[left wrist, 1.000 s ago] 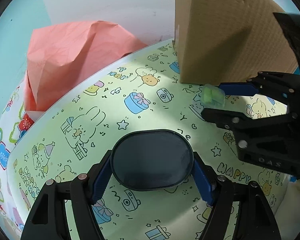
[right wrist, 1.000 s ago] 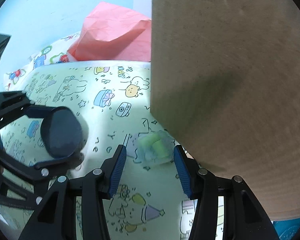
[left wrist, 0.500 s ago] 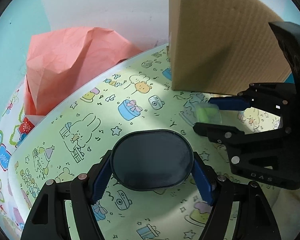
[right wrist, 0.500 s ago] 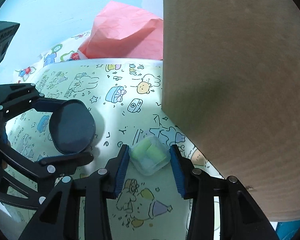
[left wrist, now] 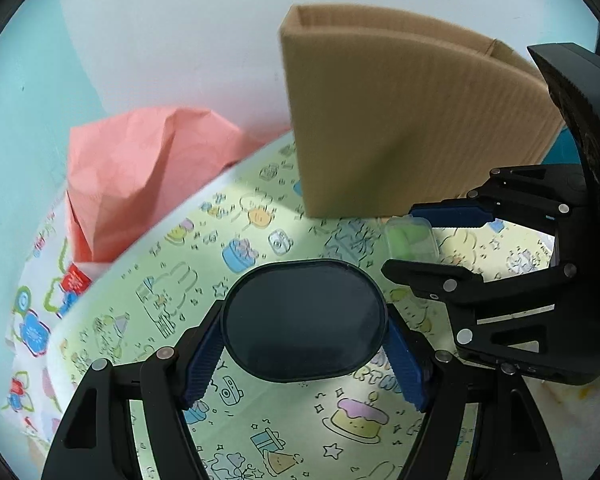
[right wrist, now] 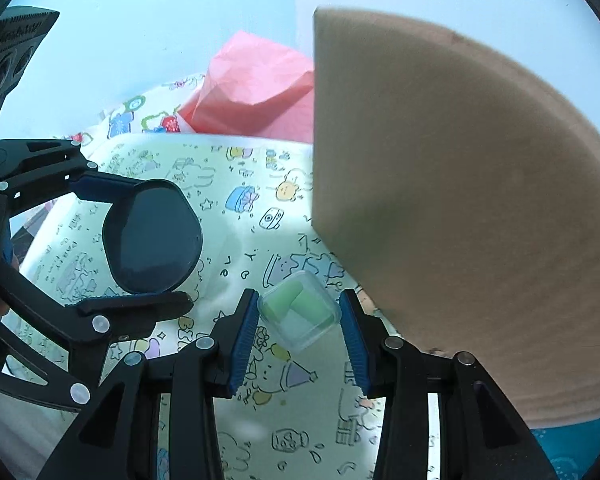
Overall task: Organize objects
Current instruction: 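Grasp the clear earplug box with the right tool while the left tool holds the case, then carry the black case with left tool while right tool carries earplug box over the box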
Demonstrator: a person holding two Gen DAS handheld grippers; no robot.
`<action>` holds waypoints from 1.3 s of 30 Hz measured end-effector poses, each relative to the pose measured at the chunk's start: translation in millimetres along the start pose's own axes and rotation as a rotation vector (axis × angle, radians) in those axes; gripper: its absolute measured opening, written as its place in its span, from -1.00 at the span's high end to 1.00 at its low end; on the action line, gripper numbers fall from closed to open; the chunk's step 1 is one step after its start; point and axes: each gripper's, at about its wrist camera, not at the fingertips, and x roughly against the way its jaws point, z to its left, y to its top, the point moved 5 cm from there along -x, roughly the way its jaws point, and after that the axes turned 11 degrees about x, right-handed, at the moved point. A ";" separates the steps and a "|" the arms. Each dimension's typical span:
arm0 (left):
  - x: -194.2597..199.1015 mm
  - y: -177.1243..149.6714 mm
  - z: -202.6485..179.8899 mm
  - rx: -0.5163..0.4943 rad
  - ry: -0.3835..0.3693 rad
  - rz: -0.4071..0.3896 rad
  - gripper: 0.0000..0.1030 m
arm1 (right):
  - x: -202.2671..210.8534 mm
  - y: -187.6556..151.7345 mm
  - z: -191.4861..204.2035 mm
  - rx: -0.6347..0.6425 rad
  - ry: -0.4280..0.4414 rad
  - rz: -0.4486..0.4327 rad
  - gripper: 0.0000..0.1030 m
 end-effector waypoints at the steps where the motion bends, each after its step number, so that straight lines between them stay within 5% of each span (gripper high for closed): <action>1: 2.9 2.7 -3.0 -0.008 0.002 -0.006 -0.48 | 3.6 0.0 -1.5 0.000 0.002 -0.002 0.14; 20: 68.4 17.0 -47.4 -0.107 0.058 -0.085 -0.48 | 77.5 1.0 -12.1 -0.016 0.030 -0.028 0.14; 39: 103.5 35.4 -83.5 -0.049 0.057 -0.136 -0.48 | 129.2 -5.2 -39.7 -0.072 0.013 -0.068 0.14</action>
